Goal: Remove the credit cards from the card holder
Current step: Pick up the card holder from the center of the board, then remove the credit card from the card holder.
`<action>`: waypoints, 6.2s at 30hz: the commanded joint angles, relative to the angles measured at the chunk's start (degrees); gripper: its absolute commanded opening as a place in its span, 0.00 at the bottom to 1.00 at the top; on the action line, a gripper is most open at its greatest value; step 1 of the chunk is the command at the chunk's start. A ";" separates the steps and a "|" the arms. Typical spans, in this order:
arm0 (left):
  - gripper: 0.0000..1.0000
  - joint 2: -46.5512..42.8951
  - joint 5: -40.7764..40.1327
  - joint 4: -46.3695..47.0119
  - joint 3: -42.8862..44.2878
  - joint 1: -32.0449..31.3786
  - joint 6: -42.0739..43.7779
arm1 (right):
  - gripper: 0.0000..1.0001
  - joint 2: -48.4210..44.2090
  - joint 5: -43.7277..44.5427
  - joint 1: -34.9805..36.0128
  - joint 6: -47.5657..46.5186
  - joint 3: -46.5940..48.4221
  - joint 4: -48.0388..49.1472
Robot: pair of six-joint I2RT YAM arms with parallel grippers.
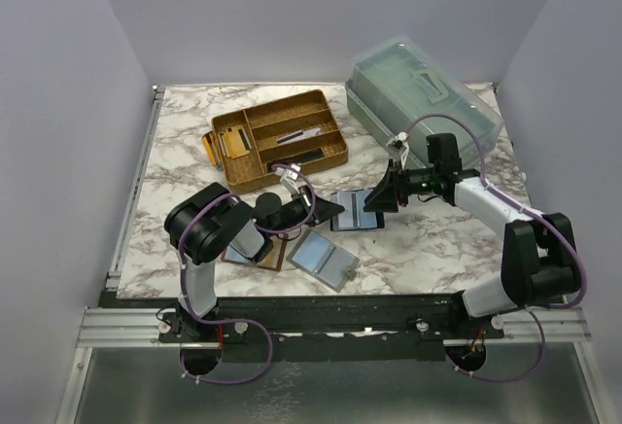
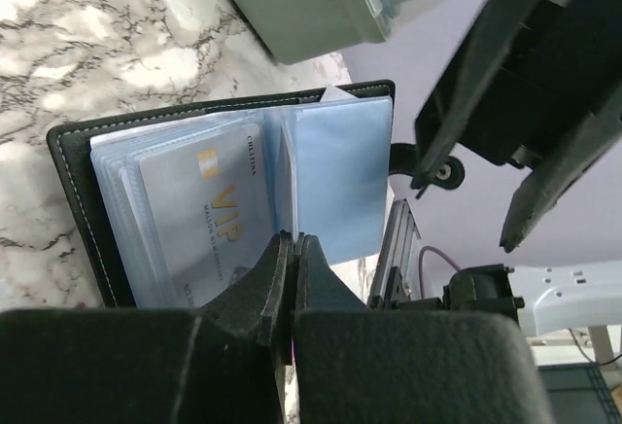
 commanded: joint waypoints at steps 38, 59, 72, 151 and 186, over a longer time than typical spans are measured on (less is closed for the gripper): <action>0.00 -11.60 -6.35 13.99 0.51 -6.07 1.80 | 0.51 4.06 -2.98 -0.98 22.78 -3.78 15.61; 0.00 -10.73 -7.70 13.83 6.09 -10.09 -0.56 | 0.35 -2.02 -15.73 -4.26 46.70 -8.37 41.22; 0.00 -12.10 -8.30 7.72 4.80 -11.16 2.99 | 0.00 -2.56 -17.44 -7.35 42.85 -7.37 38.03; 0.00 -4.30 -1.10 8.11 12.10 -13.46 -0.02 | 0.03 -0.08 -16.43 -9.79 43.03 -7.48 36.00; 0.04 -14.89 2.85 1.30 6.19 -7.50 -0.86 | 0.00 0.42 -20.03 -10.87 41.15 -7.27 35.79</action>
